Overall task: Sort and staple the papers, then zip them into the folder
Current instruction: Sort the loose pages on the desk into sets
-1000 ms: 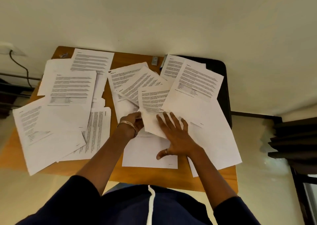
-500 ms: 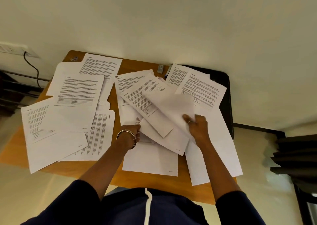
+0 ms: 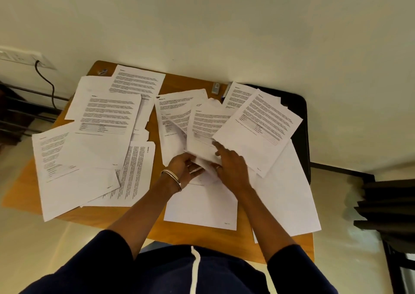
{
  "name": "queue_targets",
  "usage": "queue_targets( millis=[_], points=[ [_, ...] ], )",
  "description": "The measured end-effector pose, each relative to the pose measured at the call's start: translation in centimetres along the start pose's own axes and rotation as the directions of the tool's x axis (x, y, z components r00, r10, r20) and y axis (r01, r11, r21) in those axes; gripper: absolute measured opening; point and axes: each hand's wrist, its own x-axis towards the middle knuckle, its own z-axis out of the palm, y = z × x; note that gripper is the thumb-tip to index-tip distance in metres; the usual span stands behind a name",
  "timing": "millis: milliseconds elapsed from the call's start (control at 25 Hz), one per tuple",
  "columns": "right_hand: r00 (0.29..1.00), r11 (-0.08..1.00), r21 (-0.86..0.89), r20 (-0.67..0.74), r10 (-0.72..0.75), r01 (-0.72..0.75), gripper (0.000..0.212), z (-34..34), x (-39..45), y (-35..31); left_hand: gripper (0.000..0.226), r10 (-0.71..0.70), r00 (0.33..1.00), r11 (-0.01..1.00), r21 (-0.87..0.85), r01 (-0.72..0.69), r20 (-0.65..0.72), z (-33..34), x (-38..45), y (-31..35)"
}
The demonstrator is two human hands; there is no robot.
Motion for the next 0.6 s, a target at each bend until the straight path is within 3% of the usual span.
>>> queue_targets(
  millis=[200,280,400,480,600],
  points=[
    [0.997,1.000,-0.013,0.076,0.011,-0.010,0.040,-0.3,1.2,-0.2,0.031,0.006,1.000,0.999,-0.044,-0.006,0.000,0.3,0.1,-0.3],
    [0.995,0.994,0.058,-0.040,0.095,-0.092,0.034,-1.7,1.8,0.6,0.027,0.005,0.999,1.000,-0.025,-0.006,-0.045,0.3,0.2,-0.5],
    [0.856,0.854,0.454,-0.305,0.416,-0.254,0.034,-5.1,3.0,2.1,0.011,0.006,0.981,1.000,-0.017,-0.009,-0.193,-0.3,0.3,-0.6],
    [0.764,0.692,0.667,-0.286,0.579,-0.275,0.047,-7.2,3.1,3.7,0.007,0.016,0.969,1.000,0.013,-0.013,-0.245,-1.0,0.4,-0.7],
    [0.660,0.542,0.780,-0.231,0.715,-0.314,0.056,-7.9,3.0,6.4,0.016,0.029,0.961,0.999,0.046,-0.017,-0.275,-1.5,0.7,-0.7]
  ],
)
